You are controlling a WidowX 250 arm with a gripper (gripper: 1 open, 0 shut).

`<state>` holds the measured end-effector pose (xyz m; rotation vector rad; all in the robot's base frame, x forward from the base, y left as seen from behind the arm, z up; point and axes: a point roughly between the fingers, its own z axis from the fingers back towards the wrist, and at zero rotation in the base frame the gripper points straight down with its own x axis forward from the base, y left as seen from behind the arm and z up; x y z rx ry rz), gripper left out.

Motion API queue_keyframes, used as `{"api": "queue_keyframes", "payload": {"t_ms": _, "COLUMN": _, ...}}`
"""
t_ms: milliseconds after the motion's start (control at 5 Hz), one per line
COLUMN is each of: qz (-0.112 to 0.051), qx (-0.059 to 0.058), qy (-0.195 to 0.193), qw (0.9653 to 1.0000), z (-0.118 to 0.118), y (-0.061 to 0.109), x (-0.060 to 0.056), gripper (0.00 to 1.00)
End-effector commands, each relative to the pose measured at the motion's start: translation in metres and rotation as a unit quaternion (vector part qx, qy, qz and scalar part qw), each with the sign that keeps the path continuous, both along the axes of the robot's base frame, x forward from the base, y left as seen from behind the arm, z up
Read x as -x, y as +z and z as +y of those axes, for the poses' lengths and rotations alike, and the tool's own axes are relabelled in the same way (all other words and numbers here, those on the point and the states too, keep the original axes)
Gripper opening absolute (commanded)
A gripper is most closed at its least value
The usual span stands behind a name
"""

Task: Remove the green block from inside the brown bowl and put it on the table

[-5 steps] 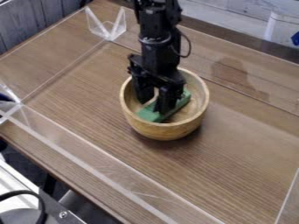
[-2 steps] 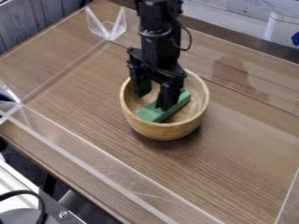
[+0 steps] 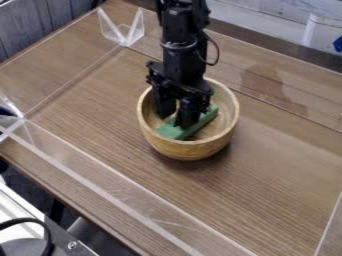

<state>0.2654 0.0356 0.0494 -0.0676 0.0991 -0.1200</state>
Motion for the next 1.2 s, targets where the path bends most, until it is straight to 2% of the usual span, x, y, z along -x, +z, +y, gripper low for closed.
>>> {"api": "queue_keyframes", "payload": {"t_ms": 0, "qz": -0.037, "qx": -0.004, "qy": -0.002, "qw": 0.9993, "z": -0.0001, "y": 0.0228, "x": -0.0117, "gripper": 1.0}}
{"api": "queue_keyframes", "payload": {"t_ms": 200, "qz": -0.036, "qx": -0.003, "qy": -0.001, "qw": 0.9993, "z": 0.0, "y": 0.0193, "x": -0.0124, "gripper": 0.0}}
{"api": "queue_keyframes", "payload": {"t_ms": 400, "qz": -0.037, "qx": -0.002, "qy": 0.0, "qw": 0.9993, "z": -0.0002, "y": 0.0199, "x": -0.0121, "gripper": 0.0}}
{"api": "queue_keyframes", "payload": {"t_ms": 600, "qz": -0.035, "qx": -0.001, "qy": -0.001, "qw": 0.9994, "z": -0.0006, "y": 0.0212, "x": -0.0117, "gripper": 1.0}}
{"api": "queue_keyframes", "payload": {"t_ms": 800, "qz": -0.034, "qx": 0.001, "qy": -0.001, "qw": 0.9994, "z": -0.0011, "y": 0.0225, "x": -0.0113, "gripper": 1.0}}
{"api": "queue_keyframes", "payload": {"t_ms": 1000, "qz": -0.033, "qx": 0.001, "qy": 0.0, "qw": 0.9995, "z": -0.0011, "y": 0.0201, "x": -0.0118, "gripper": 0.0}}
